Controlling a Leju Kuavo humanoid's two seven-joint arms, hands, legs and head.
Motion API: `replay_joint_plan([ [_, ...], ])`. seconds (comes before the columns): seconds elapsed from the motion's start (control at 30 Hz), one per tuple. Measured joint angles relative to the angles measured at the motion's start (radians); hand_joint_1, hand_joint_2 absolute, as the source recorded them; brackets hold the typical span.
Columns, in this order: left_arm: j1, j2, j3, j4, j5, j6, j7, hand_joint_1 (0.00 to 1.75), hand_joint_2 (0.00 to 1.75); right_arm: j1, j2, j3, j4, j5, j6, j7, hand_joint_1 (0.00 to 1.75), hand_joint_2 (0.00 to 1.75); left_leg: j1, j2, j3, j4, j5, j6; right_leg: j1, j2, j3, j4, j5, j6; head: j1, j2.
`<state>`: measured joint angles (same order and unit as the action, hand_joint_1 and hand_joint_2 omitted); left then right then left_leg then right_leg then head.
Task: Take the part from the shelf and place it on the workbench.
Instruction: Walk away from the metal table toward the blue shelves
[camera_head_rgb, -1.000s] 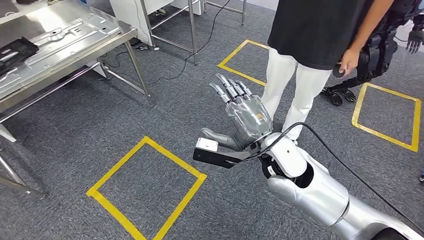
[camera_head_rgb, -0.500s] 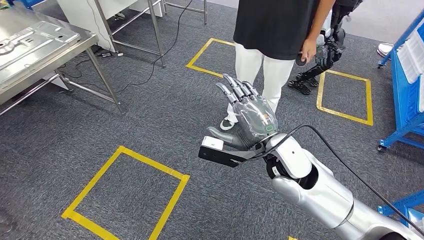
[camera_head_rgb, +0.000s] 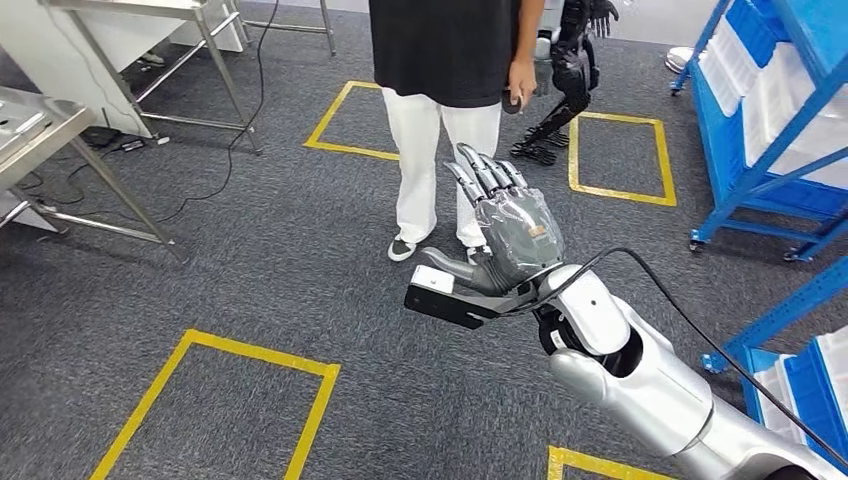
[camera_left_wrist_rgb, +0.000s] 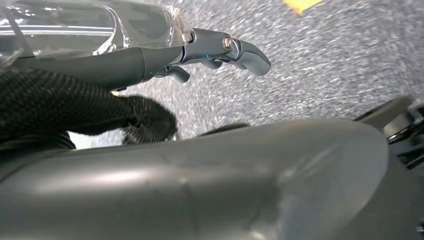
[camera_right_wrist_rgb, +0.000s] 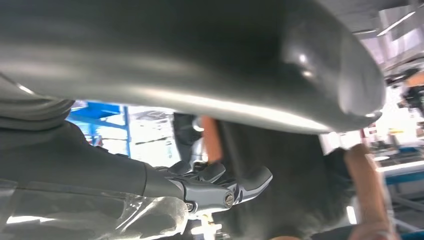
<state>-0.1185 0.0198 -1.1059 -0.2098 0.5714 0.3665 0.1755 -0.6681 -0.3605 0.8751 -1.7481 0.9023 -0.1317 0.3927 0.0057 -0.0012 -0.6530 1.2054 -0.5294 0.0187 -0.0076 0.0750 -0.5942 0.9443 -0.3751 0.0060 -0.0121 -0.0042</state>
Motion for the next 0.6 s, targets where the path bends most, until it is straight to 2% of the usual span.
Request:
replay_joint_plan([
  [0.07, -0.002, 0.000, 0.000, 0.000, 0.000, -0.001, 0.000, 0.00, 0.00, 0.000, 0.000, -0.001, -0.001, 0.000, 0.000, 0.001, 0.00, 0.00, -0.001, -0.047, 0.072, -0.160, 0.074, 0.012, 0.001, 0.030, -0.001, 0.002, 0.003, 0.004, 0.000, 0.000],
  [0.1, -0.003, 0.000, 0.000, 0.000, 0.000, -0.001, 0.000, 0.00, 0.00, 0.001, 0.000, -0.001, -0.002, 0.001, 0.000, 0.002, 0.00, 0.00, 0.000, -0.066, 0.099, -0.218, 0.096, 0.016, 0.002, 0.043, -0.004, 0.002, 0.004, 0.007, 0.000, 0.000],
  [0.13, -0.004, 0.000, 0.000, 0.000, 0.000, -0.001, 0.000, 0.00, 0.00, 0.001, 0.000, -0.002, -0.003, 0.001, 0.000, 0.002, 0.00, 0.00, -0.001, -0.077, 0.113, -0.251, 0.106, 0.018, 0.002, 0.056, -0.008, 0.003, 0.006, 0.010, 0.000, 0.000],
  [0.2, -0.004, -0.001, 0.000, 0.000, -0.001, -0.002, 0.000, 0.00, 0.00, 0.003, -0.002, -0.003, -0.004, 0.001, 0.001, 0.002, 0.00, 0.00, -0.004, -0.058, 0.118, -0.261, 0.109, 0.023, 0.000, 0.080, -0.015, 0.003, 0.011, 0.020, 0.000, 0.000],
  [0.23, -0.005, -0.001, 0.000, 0.000, -0.001, -0.002, 0.000, 0.00, 0.00, 0.004, -0.004, -0.004, -0.005, 0.001, 0.002, 0.002, 0.00, 0.00, -0.004, -0.046, 0.121, -0.264, 0.111, 0.027, -0.001, 0.080, -0.018, 0.007, 0.009, 0.024, 0.000, 0.000],
  [0.27, -0.005, -0.002, 0.000, 0.000, -0.001, -0.003, 0.000, 0.00, 0.00, 0.005, -0.006, -0.006, -0.006, 0.001, 0.003, 0.002, 0.00, 0.00, -0.003, -0.034, 0.124, -0.268, 0.114, 0.033, 0.000, 0.059, -0.028, 0.024, -0.002, 0.028, 0.002, 0.000],
  [0.3, -0.005, -0.003, 0.000, 0.000, -0.001, -0.003, 0.000, 0.00, 0.00, 0.006, -0.008, -0.009, -0.007, 0.001, 0.003, 0.002, 0.00, 0.00, -0.002, -0.021, 0.127, -0.272, 0.117, 0.039, 0.002, 0.027, -0.046, 0.063, -0.025, 0.032, 0.003, 0.000],
  [0.37, -0.004, -0.003, 0.000, 0.000, -0.001, -0.004, 0.000, 0.00, 0.00, 0.008, -0.009, -0.013, -0.009, 0.001, 0.005, 0.002, 0.00, 0.00, -0.002, 0.005, 0.128, -0.274, 0.117, 0.045, 0.003, -0.042, -0.112, 0.202, -0.094, 0.039, 0.005, 0.000],
  [0.4, -0.002, -0.003, 0.000, 0.000, 0.000, -0.005, 0.000, 0.00, 0.00, 0.010, -0.009, -0.014, -0.009, 0.001, 0.006, 0.002, 0.00, 0.00, -0.003, 0.018, 0.128, -0.274, 0.116, 0.046, -0.001, -0.057, -0.146, 0.272, -0.122, 0.042, 0.005, 0.000],
  [0.43, -0.001, -0.003, 0.000, 0.000, 0.000, -0.005, 0.000, 0.00, 0.00, 0.012, -0.009, -0.014, -0.009, 0.001, 0.007, 0.002, 0.00, 0.00, -0.003, 0.031, 0.128, -0.273, 0.115, 0.046, -0.005, -0.064, -0.168, 0.316, -0.133, 0.045, 0.005, 0.000],
  [0.47, 0.000, -0.002, 0.000, 0.000, 0.000, -0.005, 0.000, 0.00, 0.00, 0.014, -0.009, -0.015, -0.009, 0.002, 0.007, 0.002, 0.00, 0.00, -0.002, 0.042, 0.128, -0.273, 0.113, 0.044, -0.010, -0.067, -0.167, 0.316, -0.124, 0.049, 0.005, 0.000],
  [0.5, 0.001, -0.002, 0.000, 0.000, 0.000, -0.006, 0.000, 0.00, 0.00, 0.015, -0.010, -0.015, -0.009, 0.002, 0.008, 0.002, 0.00, 0.00, -0.001, 0.051, 0.129, -0.272, 0.111, 0.041, -0.014, -0.071, -0.142, 0.272, -0.099, 0.053, 0.005, 0.000],
  [0.57, 0.001, -0.002, 0.000, 0.000, 0.000, -0.006, 0.000, 0.00, 0.00, 0.016, -0.010, -0.017, -0.009, 0.008, 0.011, 0.003, 0.00, 0.00, 0.000, 0.063, 0.132, -0.268, 0.104, 0.029, -0.020, -0.084, -0.054, 0.118, -0.040, 0.060, 0.005, 0.000],
  [0.6, 0.000, -0.002, 0.000, 0.000, 0.000, -0.007, 0.000, 0.00, 0.00, 0.016, -0.009, -0.018, -0.009, 0.013, 0.013, 0.003, 0.00, 0.00, -0.002, 0.067, 0.134, -0.265, 0.099, 0.022, -0.021, -0.088, -0.022, 0.060, -0.024, 0.058, 0.005, 0.000],
])
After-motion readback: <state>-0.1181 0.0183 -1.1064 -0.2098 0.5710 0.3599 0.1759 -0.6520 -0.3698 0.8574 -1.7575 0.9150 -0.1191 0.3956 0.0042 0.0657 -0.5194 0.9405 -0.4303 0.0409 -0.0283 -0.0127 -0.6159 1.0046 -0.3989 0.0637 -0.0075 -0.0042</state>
